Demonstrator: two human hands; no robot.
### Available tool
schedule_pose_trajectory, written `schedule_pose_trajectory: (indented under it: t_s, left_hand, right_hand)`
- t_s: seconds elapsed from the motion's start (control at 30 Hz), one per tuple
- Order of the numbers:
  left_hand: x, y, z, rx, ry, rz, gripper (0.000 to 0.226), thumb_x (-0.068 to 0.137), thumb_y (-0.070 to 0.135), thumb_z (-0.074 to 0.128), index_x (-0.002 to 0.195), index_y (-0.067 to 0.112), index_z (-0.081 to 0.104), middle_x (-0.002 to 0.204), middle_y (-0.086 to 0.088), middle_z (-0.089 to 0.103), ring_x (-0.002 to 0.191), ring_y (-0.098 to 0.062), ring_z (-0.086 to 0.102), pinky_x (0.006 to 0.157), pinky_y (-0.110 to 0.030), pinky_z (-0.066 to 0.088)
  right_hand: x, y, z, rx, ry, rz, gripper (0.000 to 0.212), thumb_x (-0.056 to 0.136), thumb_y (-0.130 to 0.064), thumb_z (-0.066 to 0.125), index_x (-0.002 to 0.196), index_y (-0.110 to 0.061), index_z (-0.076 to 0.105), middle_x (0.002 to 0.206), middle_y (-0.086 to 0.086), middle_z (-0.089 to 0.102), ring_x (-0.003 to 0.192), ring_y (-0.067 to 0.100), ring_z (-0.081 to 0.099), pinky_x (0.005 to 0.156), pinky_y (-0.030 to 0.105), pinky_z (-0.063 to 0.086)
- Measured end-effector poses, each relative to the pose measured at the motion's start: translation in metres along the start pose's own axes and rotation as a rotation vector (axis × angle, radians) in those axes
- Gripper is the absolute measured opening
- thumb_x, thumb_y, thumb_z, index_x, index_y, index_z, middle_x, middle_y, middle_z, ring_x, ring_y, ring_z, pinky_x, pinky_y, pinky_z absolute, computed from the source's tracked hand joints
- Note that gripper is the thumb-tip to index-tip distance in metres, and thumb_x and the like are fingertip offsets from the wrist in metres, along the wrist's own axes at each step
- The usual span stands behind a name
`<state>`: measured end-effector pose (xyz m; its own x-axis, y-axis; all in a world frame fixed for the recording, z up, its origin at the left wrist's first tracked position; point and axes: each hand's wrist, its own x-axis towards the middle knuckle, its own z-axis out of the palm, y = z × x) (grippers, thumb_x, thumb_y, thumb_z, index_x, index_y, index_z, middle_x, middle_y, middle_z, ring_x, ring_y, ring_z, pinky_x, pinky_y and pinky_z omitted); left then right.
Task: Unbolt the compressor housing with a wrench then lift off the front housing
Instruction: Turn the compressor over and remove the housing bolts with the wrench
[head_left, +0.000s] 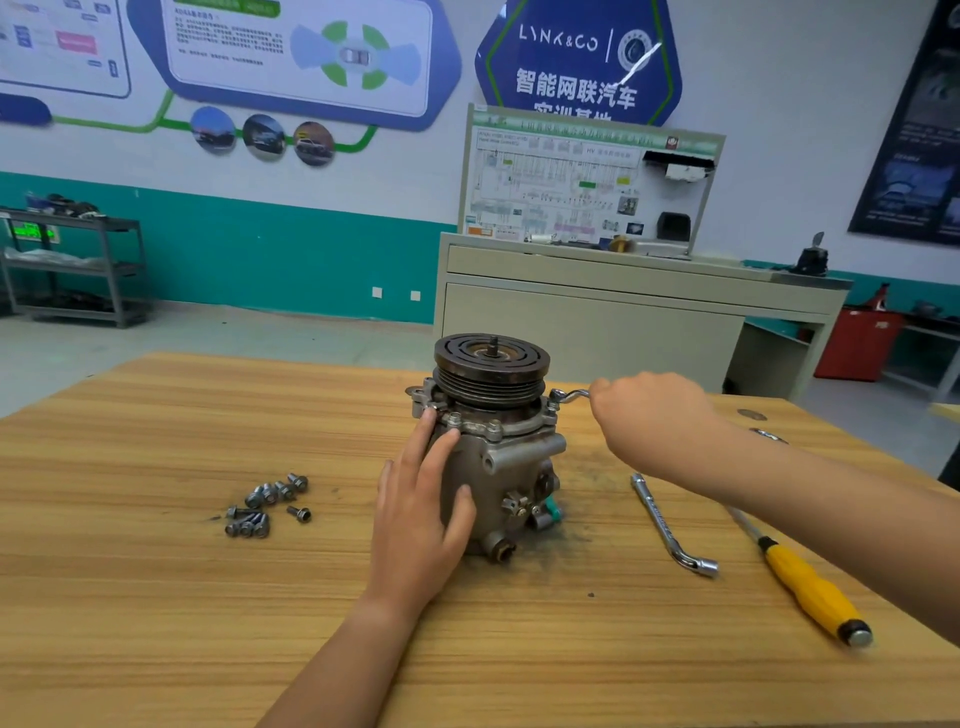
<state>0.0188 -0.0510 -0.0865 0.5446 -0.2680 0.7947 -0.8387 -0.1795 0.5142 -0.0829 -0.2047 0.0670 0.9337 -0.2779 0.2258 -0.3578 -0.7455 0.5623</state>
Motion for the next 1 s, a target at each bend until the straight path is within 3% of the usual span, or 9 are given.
schedule_pose_trajectory:
  t_s: [0.23,0.43,0.53,0.67,0.77,0.83,0.9,0.97,1.0]
  left_hand:
    - [0.001,0.0,0.001,0.007,0.018,0.014,0.05,0.084,0.033,0.041,0.133,0.029,0.032,0.151,0.008,0.021,0.135,-0.004,0.022,0.102,-0.06,0.034]
    - [0.0,-0.001,0.0,0.017,0.01,0.017,0.051,0.085,0.034,0.04,0.134,0.031,0.03,0.152,0.01,0.019,0.136,-0.002,0.02,0.104,-0.059,0.033]
    - [0.0,-0.001,0.001,0.02,0.027,0.017,0.05,0.084,0.033,0.041,0.134,0.03,0.031,0.152,0.009,0.02,0.136,0.0,0.019,0.105,-0.056,0.033]
    - [0.001,-0.003,0.002,0.025,0.057,0.036,0.048,0.085,0.032,0.041,0.132,0.028,0.034,0.151,0.006,0.022,0.136,0.007,0.014,0.106,-0.044,0.03]
    - [0.001,-0.004,0.003,0.025,0.065,0.028,0.047,0.085,0.032,0.041,0.131,0.029,0.035,0.151,0.005,0.021,0.135,0.007,0.014,0.104,-0.043,0.03]
    - [0.001,-0.004,0.003,0.014,0.069,0.017,0.046,0.085,0.033,0.041,0.131,0.031,0.035,0.15,0.006,0.021,0.133,0.002,0.019,0.104,-0.045,0.033]
    - [0.001,-0.003,0.003,-0.002,0.063,0.002,0.047,0.084,0.035,0.041,0.13,0.034,0.034,0.149,0.009,0.019,0.132,-0.003,0.021,0.104,-0.046,0.034]
    - [0.001,-0.003,0.003,-0.015,0.058,-0.006,0.047,0.084,0.036,0.041,0.13,0.035,0.034,0.148,0.01,0.019,0.133,-0.009,0.024,0.104,-0.049,0.036]
    - [0.001,-0.003,0.004,-0.016,0.057,-0.007,0.047,0.084,0.036,0.041,0.13,0.035,0.034,0.147,0.01,0.019,0.134,-0.011,0.025,0.103,-0.05,0.037]
  right_hand:
    - [-0.006,-0.006,-0.004,-0.088,-0.024,-0.056,0.02,0.091,-0.002,0.042,0.109,-0.007,0.047,0.061,0.0,0.031,0.047,0.014,0.03,0.038,0.025,0.023]
    - [0.001,0.01,0.0,-0.061,-0.024,-0.145,0.011,0.096,-0.018,0.032,0.099,-0.012,0.041,0.06,-0.002,0.038,0.048,0.012,0.036,0.04,0.024,0.025]
    - [0.013,0.022,0.01,-0.168,0.009,-0.225,0.014,0.096,-0.012,0.034,0.105,-0.01,0.043,0.063,-0.002,0.039,0.051,0.013,0.038,0.043,0.024,0.026]
    - [0.046,0.017,0.026,-0.077,0.138,-0.205,0.026,0.093,-0.003,0.041,0.118,-0.009,0.043,0.104,0.008,0.058,0.093,0.023,0.057,0.066,0.029,0.04]
    - [0.067,0.008,0.037,0.075,0.287,-0.252,0.04,0.095,-0.004,0.04,0.134,-0.008,0.04,0.135,0.011,0.048,0.123,0.023,0.045,0.095,0.029,0.039]
    - [0.071,0.004,0.037,0.152,0.324,-0.288,0.042,0.096,-0.006,0.042,0.137,-0.005,0.039,0.14,0.012,0.045,0.128,0.023,0.043,0.106,0.031,0.031]
    - [0.067,0.006,0.038,0.198,0.404,-0.285,0.036,0.09,0.0,0.051,0.126,0.0,0.052,0.125,0.018,0.058,0.114,0.028,0.056,0.099,0.037,0.04]
    - [0.058,0.01,0.036,0.389,0.551,-0.148,0.026,0.085,0.003,0.059,0.111,0.003,0.062,0.097,0.02,0.068,0.084,0.031,0.066,0.073,0.038,0.05]
    - [0.051,0.011,0.032,0.515,0.579,-0.037,0.025,0.089,-0.003,0.056,0.113,0.002,0.061,0.087,0.017,0.068,0.073,0.028,0.062,0.062,0.035,0.046]
